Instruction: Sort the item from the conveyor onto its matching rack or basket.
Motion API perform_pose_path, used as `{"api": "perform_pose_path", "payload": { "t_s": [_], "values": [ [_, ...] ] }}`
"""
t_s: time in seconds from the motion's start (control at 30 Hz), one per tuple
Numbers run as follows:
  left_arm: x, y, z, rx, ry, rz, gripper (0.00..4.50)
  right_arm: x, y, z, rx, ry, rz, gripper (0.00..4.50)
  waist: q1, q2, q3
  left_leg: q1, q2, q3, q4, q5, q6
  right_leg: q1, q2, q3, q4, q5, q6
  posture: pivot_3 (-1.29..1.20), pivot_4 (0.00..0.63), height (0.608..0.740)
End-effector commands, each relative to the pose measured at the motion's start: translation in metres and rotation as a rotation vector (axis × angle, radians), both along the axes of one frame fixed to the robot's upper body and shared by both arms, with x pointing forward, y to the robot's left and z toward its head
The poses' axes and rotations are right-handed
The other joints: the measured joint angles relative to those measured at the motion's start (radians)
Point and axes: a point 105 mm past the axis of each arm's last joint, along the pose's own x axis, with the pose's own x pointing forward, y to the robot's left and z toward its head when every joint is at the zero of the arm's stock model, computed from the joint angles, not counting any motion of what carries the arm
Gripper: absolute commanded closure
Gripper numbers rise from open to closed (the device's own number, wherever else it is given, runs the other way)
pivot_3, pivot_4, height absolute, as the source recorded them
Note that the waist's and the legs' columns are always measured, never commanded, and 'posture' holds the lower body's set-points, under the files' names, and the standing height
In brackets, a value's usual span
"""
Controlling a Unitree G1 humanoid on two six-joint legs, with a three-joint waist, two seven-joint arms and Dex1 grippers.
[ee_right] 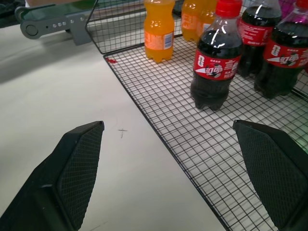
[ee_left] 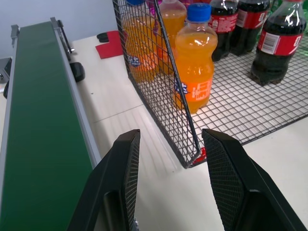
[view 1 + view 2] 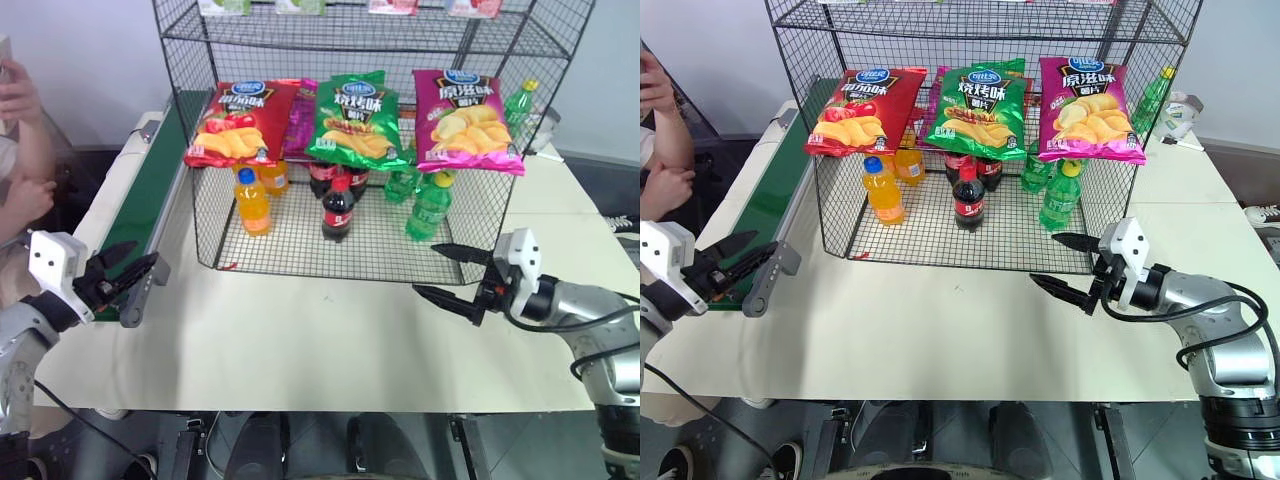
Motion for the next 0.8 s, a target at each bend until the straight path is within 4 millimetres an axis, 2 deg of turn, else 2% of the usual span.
{"api": "perform_pose_path", "payload": {
  "t_s": [0.03, 0.8],
  "values": [
    [0.0005, 0.0026, 0.0094, 0.015, -0.036, 0.005, 2.30, 0.0026, 0.0006, 0.0083, 0.006, -0.043, 0.000, 0.02, 0.000, 0.000, 0.000, 0.000, 0.000, 0.000, 0.000, 0.000, 0.000, 0.000, 0.000, 0.000, 0.000, 0.000, 0.000, 0.00, 0.150, 0.739],
    [0.0095, 0.0035, 0.0071, 0.034, -0.031, 0.001, 2.30, 0.0053, 0.0015, 0.0029, -0.019, -0.055, -0.003, 0.02, 0.000, 0.000, 0.000, 0.000, 0.000, 0.000, 0.001, 0.000, 0.000, 0.000, 0.000, 0.000, 0.001, 0.000, 0.000, 0.00, 0.150, 0.739]
  ]
}}
